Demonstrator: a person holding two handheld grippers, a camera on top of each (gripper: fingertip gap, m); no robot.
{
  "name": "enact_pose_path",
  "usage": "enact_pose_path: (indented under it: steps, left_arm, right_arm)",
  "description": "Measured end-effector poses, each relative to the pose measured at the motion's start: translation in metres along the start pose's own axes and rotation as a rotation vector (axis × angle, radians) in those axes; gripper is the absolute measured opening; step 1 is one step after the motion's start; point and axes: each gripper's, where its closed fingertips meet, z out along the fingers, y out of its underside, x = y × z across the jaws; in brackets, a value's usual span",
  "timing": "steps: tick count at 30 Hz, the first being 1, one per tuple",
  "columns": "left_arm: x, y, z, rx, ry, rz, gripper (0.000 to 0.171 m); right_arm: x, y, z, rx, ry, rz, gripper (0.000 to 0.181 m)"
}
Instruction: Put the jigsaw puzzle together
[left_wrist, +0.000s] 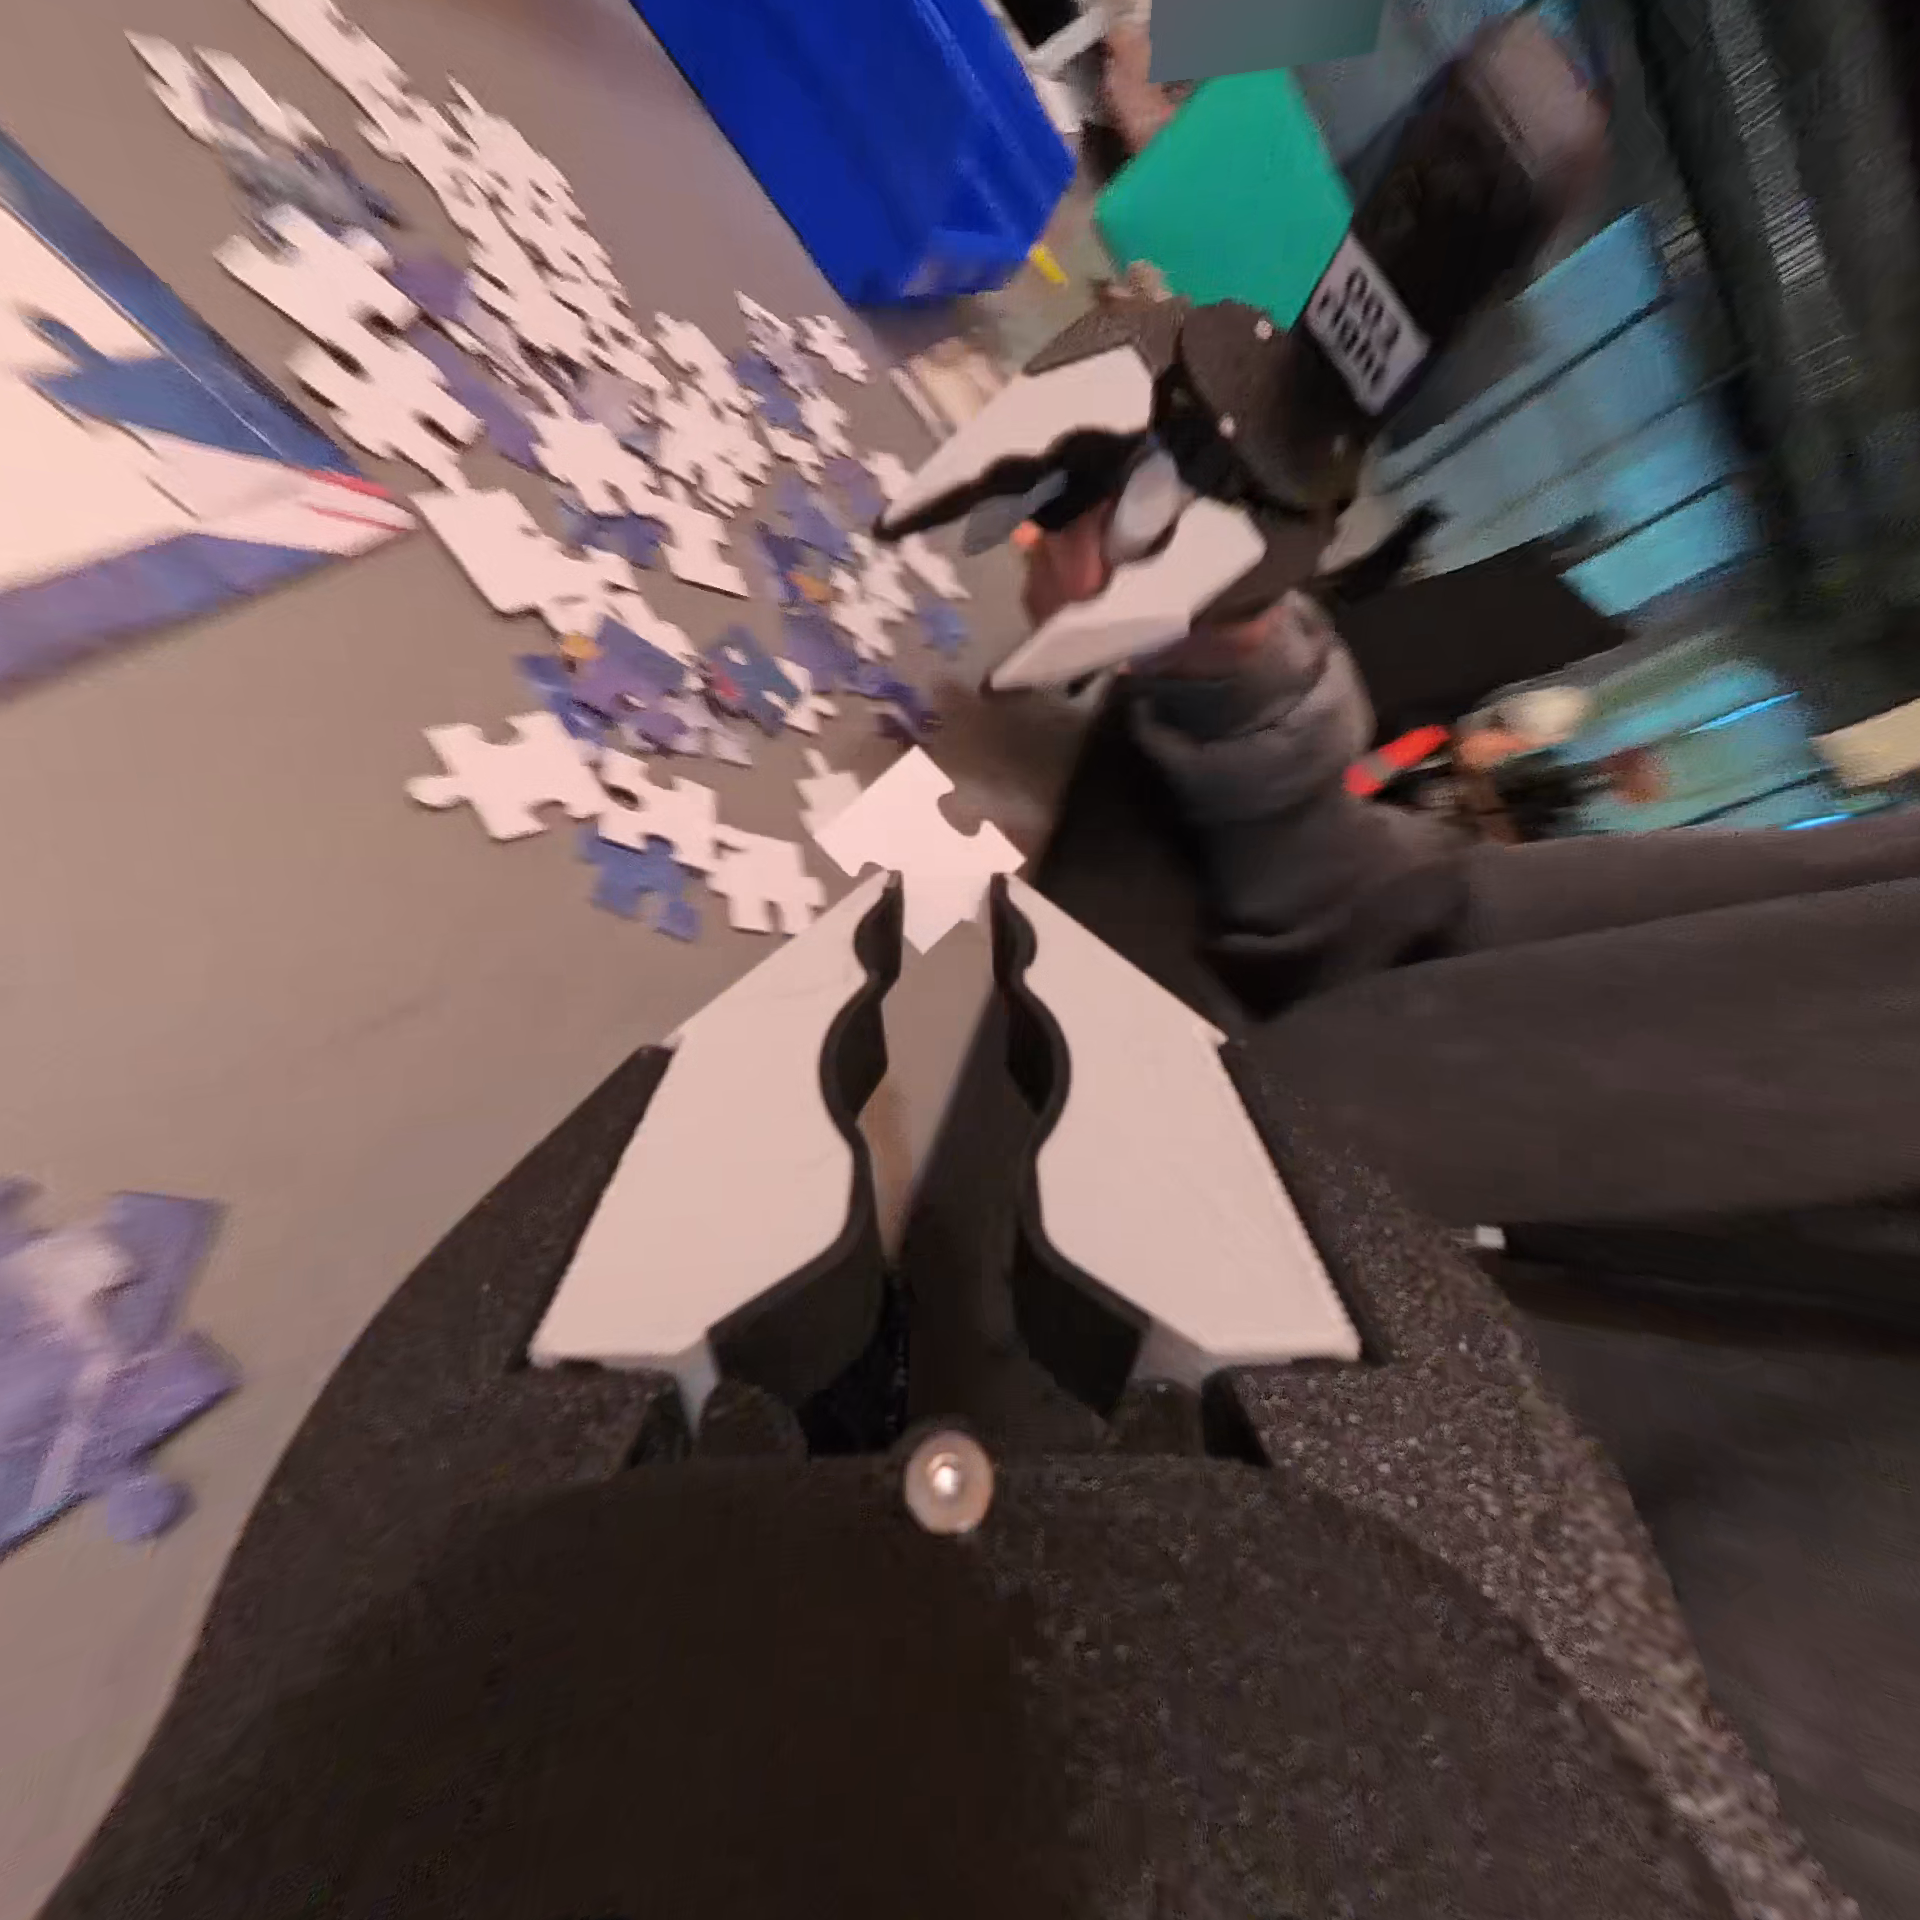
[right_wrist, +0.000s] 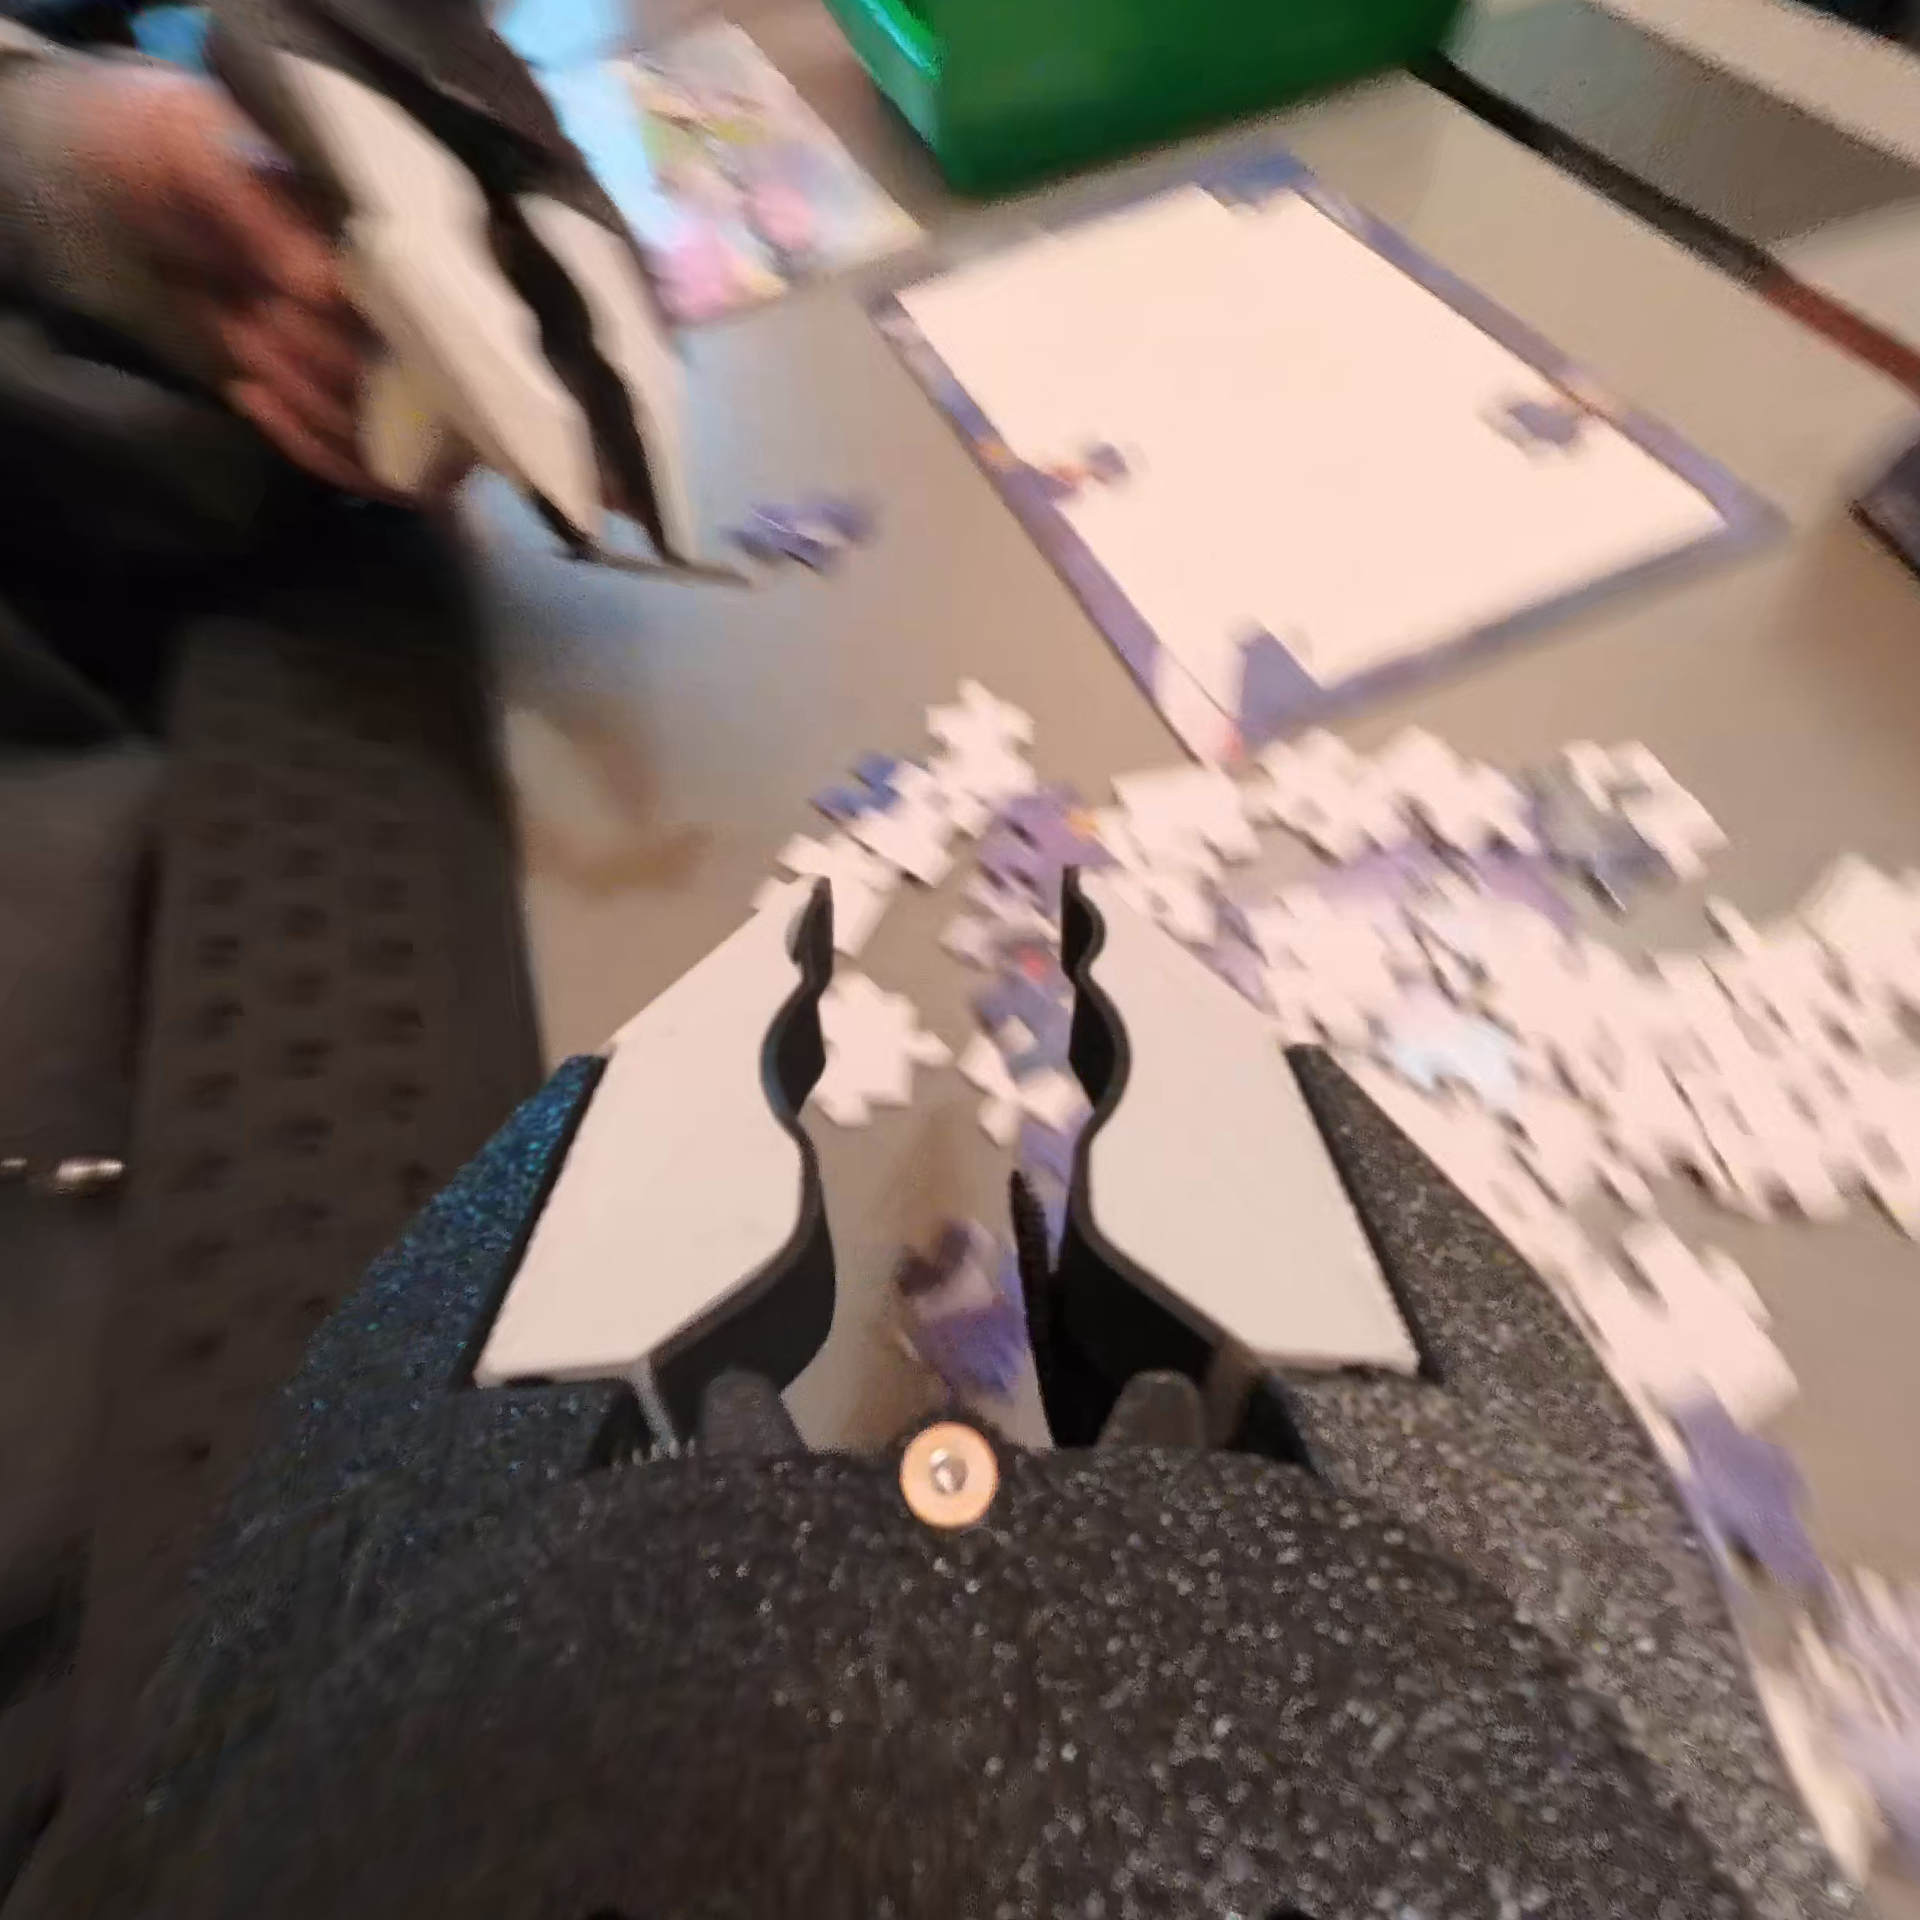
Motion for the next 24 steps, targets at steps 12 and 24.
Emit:
enact_pose_path:
  steps: [12, 24]
  left_arm:
    - [0.031, 0.012, -0.009, -0.123, 0.32, -0.257, 0.017]
    - [0.014, -0.029, -0.017, 0.205, 0.146, 0.019, 0.03]
  right_arm:
    - [-0.087, -0.032, 0.059, -0.031, -0.292, -0.353, 0.004]
    - [-0.074, -0.066, 0.042, 0.203, -0.661, 0.479, 0.001]
